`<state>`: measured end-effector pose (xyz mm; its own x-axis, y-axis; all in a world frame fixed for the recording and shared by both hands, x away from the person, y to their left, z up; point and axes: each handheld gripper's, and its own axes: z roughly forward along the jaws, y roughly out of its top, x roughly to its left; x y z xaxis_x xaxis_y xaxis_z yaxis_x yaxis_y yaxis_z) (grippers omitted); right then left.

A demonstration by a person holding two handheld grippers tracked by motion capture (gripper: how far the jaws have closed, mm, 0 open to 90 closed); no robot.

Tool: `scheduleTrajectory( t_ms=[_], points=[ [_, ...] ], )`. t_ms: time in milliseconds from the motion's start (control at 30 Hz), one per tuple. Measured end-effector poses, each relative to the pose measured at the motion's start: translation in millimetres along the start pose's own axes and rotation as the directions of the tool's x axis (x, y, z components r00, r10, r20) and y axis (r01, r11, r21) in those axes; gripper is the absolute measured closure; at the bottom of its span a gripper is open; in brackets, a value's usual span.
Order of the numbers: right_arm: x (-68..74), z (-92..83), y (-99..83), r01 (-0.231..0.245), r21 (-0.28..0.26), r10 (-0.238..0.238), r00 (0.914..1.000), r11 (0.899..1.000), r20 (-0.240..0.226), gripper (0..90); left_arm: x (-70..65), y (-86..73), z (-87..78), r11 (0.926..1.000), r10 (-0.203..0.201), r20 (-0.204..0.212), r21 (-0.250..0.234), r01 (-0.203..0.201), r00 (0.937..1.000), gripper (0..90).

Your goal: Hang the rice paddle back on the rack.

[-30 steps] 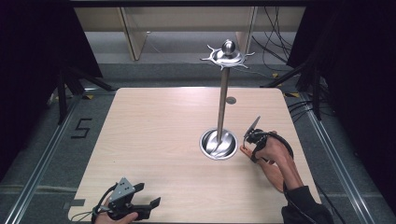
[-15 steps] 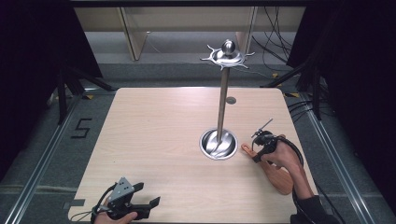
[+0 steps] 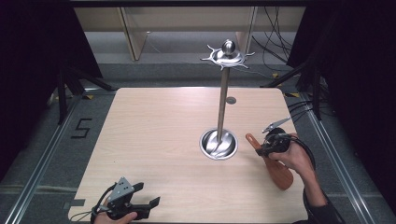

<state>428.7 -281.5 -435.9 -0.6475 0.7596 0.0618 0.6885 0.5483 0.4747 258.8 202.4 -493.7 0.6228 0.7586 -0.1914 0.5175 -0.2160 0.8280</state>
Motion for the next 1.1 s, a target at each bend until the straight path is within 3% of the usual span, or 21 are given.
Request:
scheduleTrajectory(
  t_ms=[100, 167, 267, 300, 367, 433, 467, 500, 567, 667, 700, 733, 767, 900, 933, 967, 1000, 1033, 1067, 1100],
  points=[
    [0.2, -6.0, -0.6, -0.001, -0.047, 0.001, 1.0, 0.999, 0.009, 67.1, 0.6, -0.5, 0.0, 0.9999, -0.014, 0.004, 0.001, 0.014, 0.9999, 16.4],
    [-0.4, -8.4, -2.1, 0.023, -0.103, -0.021, 0.9997, 0.994, 0.014, 67.1, 0.3, -0.6, 0.1, 0.9998, -0.018, 0.004, -0.002, 0.018, 0.9998, 16.4],
    [0.2, -13.7, -2.0, 0.032, -0.111, -0.031, 0.9994, 0.993, 0.013, 67.1, 0.5, -0.6, 0.1, 0.9999, -0.014, 0.002, 0.004, 0.014, 0.9999, 16.4],
    [1.2, -16.3, -3.1, 0.037, -0.166, -0.035, 0.9993, 0.985, 0.015, 67.1, 0.6, -0.4, 0.6, 1.0, -0.003, 0.005, -0.004, 0.003, 1.0, 16.4],
    [1.5, -20.7, -3.2, 0.042, -0.176, -0.042, 0.9991, 0.984, 0.006, 67.1, 1.5, -0.3, 0.1, 1.0, 0.007, 0.006, 0.003, -0.007, 1.0, 16.4],
    [1.4, -20.7, -4.3, 0.044, -0.227, -0.043, 0.999, 0.973, 0.009, 67.1, 1.8, -0.3, 0.0, 1.0, 0.006, 0.006, 0.003, -0.006, 1.0, 16.4],
    [0.3, -24.2, -4.2, 0.062, -0.208, -0.064, 0.998, 0.976, -0.001, 67.1, 1.9, -0.3, 0.0, 1.0, 0.006, 0.006, 0.003, -0.006, 1.0, 16.4],
    [1.1, -25.6, -4.2, 0.048, -0.224, -0.049, 0.9988, 0.973, 0.003, 67.1, 1.9, -0.3, -0.1, 1.0, 0.006, 0.005, 0.003, -0.006, 1.0, 16.4],
    [-0.2, -24.5, -5.2, 0.07, -0.252, -0.067, 0.9975, 0.965, 0.021, 67.1, 1.9, -0.4, -0.1, 1.0, 0.006, 0.006, 0.003, -0.006, 1.0, 16.4],
    [3.3, -26.4, -5.3, 0.02, -0.257, -0.024, 0.9997, 0.966, -0.01, 67.2, 1.2, -0.5, 0.5, 1.0, 0.0, 0.009, -0.001, 0.0, 1.0, 16.4],
    [2.8, -27.6, -5.3, 0.03, -0.269, -0.031, 0.9995, 0.963, 0.0, 67.1, 1.4, -0.5, 0.3, 1.0, 0.003, 0.009, 0.001, -0.003, 1.0, 16.4],
    [2.7, -29.8, -5.0, 0.038, -0.25, -0.039, 0.9992, 0.967, -0.001, 67.1, 1.4, -0.5, 0.3, 1.0, 0.003, 0.009, 0.001, -0.003, 1.0, 16.4],
    [3.5, -28.7, -5.5, 0.05, -0.28, -0.053, 0.9986, 0.959, -0.003, 67.1, 1.8, -0.4, -0.1, 1.0, 0.005, 0.007, 0.004, -0.005, 1.0, 16.4],
    [4.1, -32.4, -4.3, 0.045, -0.317, -0.053, 0.9985, 0.947, -0.016, 67.1, 0.9, -0.9, -0.3, 0.9998, -0.019, 0.005, 0.0, 0.019, 0.9998, 16.4],
    [3.6, -35.1, -3.9, 0.054, -0.296, -0.063, 0.9977, 0.954, -0.022, 67.1, 0.8, -0.9, -0.4, 0.9998, -0.02, 0.004, 0.0, 0.02, 0.9998, 16.4],
    [4.9, -35.6, -3.9, 0.044, -0.325, -0.054, 0.9983, 0.945, -0.023, 67.1, 0.9, -0.9, -0.4, 0.9998, -0.021, 0.005, -0.001, 0.021, 0.9998, 16.4],
    [4.9, -35.6, -3.9, 0.044, -0.325, -0.054, 0.9983, 0.945, -0.023, 67.1, 0.9, -0.9, -0.4, 0.9998, -0.021, 0.005, -0.001, 0.021, 0.9998, 16.4],
    [5.4, -38.3, -3.6, 0.042, -0.303, -0.053, 0.9981, 0.952, -0.03, 67.1, 0.9, -0.9, -0.5, 0.9998, -0.02, 0.004, -0.002, 0.02, 0.9998, 16.4],
    [3.8, -40.1, -2.6, 0.066, -0.336, -0.079, 0.9965, 0.939, -0.026, 67.1, 0.4, -0.7, -0.5, 0.9997, -0.025, 0.002, -0.005, 0.025, 0.9997, 16.4],
    [5.6, -42.0, -2.4, 0.049, -0.322, -0.066, 0.997, 0.945, -0.041, 67.1, 0.5, -0.7, -0.6, 0.9997, -0.023, 0.003, -0.006, 0.023, 0.9997, 16.4]
  ],
)
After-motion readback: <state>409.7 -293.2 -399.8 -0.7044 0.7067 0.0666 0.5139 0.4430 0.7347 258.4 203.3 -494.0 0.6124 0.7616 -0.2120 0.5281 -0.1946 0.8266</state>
